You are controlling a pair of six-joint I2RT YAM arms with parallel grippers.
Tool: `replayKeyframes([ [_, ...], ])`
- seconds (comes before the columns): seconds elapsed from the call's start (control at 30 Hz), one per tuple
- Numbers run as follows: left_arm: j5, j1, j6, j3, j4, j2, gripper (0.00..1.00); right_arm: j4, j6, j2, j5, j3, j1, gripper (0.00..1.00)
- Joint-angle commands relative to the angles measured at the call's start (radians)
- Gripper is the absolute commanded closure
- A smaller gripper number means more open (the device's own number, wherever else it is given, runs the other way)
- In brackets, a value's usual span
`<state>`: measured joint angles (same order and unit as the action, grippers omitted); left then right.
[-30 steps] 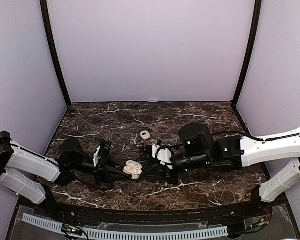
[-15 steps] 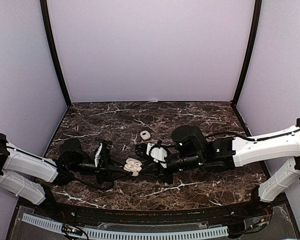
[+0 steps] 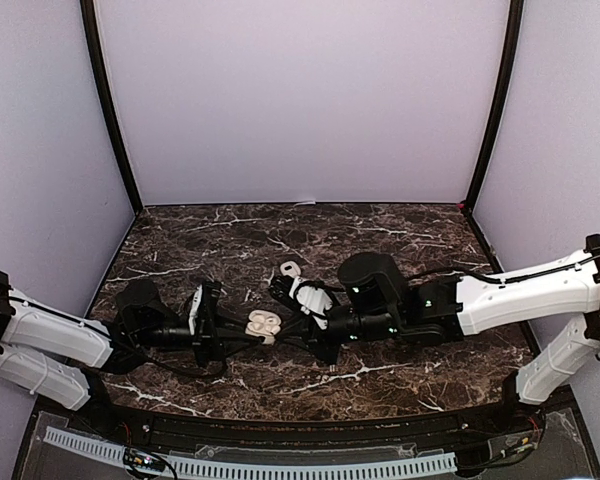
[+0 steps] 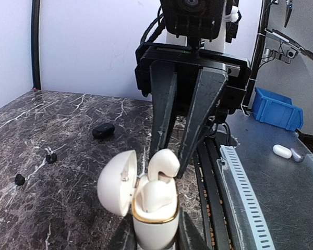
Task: Insert the wireless bluetooth earbuds into the charging case
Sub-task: Adjust the right earbud in the right side groove of the charging case.
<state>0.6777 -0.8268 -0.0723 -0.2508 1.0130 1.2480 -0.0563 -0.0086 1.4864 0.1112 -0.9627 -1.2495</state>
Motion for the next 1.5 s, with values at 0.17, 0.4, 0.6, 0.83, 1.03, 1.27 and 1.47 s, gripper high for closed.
replayKeyframes([
  [0.17, -0.091, -0.02, 0.072, 0.023, 0.052, -0.024, 1.0, -0.07, 0.156, 0.067, -0.041, -0.046, 0.001, 0.9],
  [0.4, -0.13, -0.026, 0.09, 0.04, 0.075, -0.028, 1.0, -0.047, 0.202, 0.103, -0.018, -0.072, 0.008, 0.9],
  [0.6, -0.177, -0.032, 0.108, 0.067, 0.124, -0.028, 1.0, -0.043, 0.261, 0.105, -0.002, -0.082, 0.02, 0.91],
  [0.83, -0.188, -0.032, 0.115, 0.086, 0.162, -0.021, 1.0, 0.019, 0.294, 0.144, 0.05, -0.117, 0.039, 0.87],
  [1.03, -0.207, -0.032, 0.076, 0.105, 0.226, -0.02, 1.0, 0.102, 0.266, 0.157, 0.093, -0.148, 0.039, 0.81],
  [1.27, -0.204, -0.032, 0.063, 0.119, 0.272, -0.012, 1.0, 0.121, 0.252, 0.078, 0.076, -0.097, 0.041, 0.67],
  [1.47, -0.192, -0.031, 0.052, 0.119, 0.302, -0.007, 1.0, 0.093, 0.268, 0.01, 0.08, -0.04, 0.049, 0.54],
])
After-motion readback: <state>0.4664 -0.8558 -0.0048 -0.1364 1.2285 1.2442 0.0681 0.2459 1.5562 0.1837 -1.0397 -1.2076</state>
